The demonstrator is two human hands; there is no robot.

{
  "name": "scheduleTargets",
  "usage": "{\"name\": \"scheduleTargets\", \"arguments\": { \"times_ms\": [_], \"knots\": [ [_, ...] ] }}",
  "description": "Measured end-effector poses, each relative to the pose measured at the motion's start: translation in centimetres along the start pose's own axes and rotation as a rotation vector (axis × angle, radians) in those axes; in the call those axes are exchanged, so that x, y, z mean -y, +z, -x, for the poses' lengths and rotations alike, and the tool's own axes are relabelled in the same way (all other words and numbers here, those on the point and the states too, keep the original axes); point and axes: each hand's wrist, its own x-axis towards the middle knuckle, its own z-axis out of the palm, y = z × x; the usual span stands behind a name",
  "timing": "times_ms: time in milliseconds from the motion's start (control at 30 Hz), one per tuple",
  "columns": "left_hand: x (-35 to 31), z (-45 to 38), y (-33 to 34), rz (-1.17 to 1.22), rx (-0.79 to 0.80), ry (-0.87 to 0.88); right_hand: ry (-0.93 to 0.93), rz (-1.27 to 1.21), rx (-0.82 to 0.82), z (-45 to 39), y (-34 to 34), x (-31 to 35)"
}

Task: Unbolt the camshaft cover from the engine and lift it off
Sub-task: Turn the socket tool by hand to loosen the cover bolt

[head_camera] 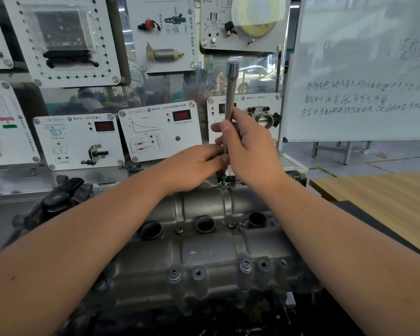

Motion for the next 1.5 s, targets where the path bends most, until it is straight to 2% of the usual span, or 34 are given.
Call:
{"name": "scheduleTargets", "arguments": {
  "times_ms": [100, 233, 500, 600, 733, 967, 1200, 1367, 1500],
  "knots": [
    [-0.11, -0.07, -0.15, -0.023, 0.001, 0.018, 0.027, -0.058, 0.001, 0.13, 0.19, -0.04],
    [-0.3, -0.13, -0.14, -0.021, 0.005, 0.027, -0.009, 0.008, -0.033, 0.14, 0.0, 0.15],
    [-0.13, -0.03, -0.04, -0.006, -0.011, 0.015, 0.001, 0.004, 0.038, 0.0, -0.08, 0.22],
    [-0.25, -0.03, -0.16, -0.02, -0.018, 0.029, 0.023, -0.056, 0.021, 0.1, 0.08, 0.17],
    [-0.35, -0.06, -0.04, -0.033, -0.006, 0.01, -0.005, 0.002, -0.032, 0.1, -0.02, 0.25],
    [0.19, -0.06, 0.07, -0.014, -0.013, 0.012, 0.014, 0.012, 0.022, -0.02, -0.17, 0.1],
    [-0.52, 0.12, -0.17, -0.054, -0.024, 0.041, 0.003, 0.016, -0.041, 0.05, -0.03, 0.11],
    [-0.53, 0.18, -0.08, -0.005, 0.001, 0.0, 0.0, 0.028, 0.018, -0.08, -0.18, 0.2],
    [-0.42, 0.22, -0.18, -0.01, 0.016, 0.008, 0.04, -0.065, 0.028, -0.06, -0.18, 0.19]
  ]
}}
